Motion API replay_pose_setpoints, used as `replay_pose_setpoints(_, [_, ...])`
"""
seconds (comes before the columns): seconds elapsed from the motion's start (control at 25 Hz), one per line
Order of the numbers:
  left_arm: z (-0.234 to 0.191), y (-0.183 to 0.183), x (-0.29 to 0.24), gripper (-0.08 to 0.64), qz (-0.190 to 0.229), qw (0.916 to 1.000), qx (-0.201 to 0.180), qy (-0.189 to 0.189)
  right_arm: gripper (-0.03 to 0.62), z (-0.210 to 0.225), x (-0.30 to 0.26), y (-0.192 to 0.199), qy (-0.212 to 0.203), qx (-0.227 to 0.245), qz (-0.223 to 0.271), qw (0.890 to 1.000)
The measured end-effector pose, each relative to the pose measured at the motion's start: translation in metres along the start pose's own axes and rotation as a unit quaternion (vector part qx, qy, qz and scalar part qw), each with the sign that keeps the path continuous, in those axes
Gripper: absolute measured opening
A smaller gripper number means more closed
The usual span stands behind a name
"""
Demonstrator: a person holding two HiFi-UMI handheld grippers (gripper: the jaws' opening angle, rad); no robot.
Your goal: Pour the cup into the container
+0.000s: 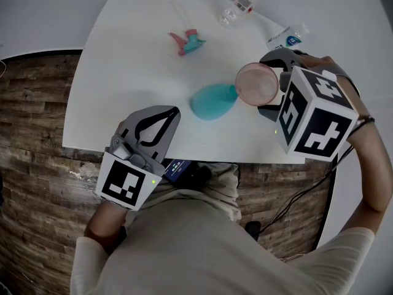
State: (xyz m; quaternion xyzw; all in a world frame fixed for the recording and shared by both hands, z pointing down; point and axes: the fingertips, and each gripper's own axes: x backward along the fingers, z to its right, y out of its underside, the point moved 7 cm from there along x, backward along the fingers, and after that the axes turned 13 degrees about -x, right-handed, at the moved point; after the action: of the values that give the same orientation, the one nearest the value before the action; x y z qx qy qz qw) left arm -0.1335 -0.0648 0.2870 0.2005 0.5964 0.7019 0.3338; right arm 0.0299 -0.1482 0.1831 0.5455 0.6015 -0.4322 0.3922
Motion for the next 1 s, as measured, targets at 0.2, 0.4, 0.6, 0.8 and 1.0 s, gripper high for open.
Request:
replay_pose_setpoints(0.2, [-0.0005,-0.0001,0.0007,0.011,0.0,1.0,-0.001,0.0,0.364,-0.0005,0.0004,-0.0008,0.001,0.001,-0.001,1.0])
replay_pose_setpoints(0.4, [-0.0008,-0.0007,0.0019,0.011,0.002,1.0,0.0,0.0,0.364,0.0,0.0009,-0.0019,0.001,0.003,-0.008,1.0])
replay_pose_setpoints(0.6, [-0.0014,-0.0003,0.0027,0.011,0.002,1.0,0.0,-0.001,0.364,0.0002,0.0002,-0.0013,0.005,0.007,-0.017,1.0])
replay_pose_setpoints(0.8, [-0.002,0.0003,0.0043,0.011,0.002,1.0,0.002,-0.003,0.364,0.0004,-0.0002,-0.002,0.009,0.013,-0.026,1.0])
replay_pose_setpoints(1.0, [-0.003,0.0008,0.006,0.011,0.002,1.0,0.002,-0.004,0.364,0.0007,-0.0009,-0.0014,0.012,0.014,-0.032,0.999])
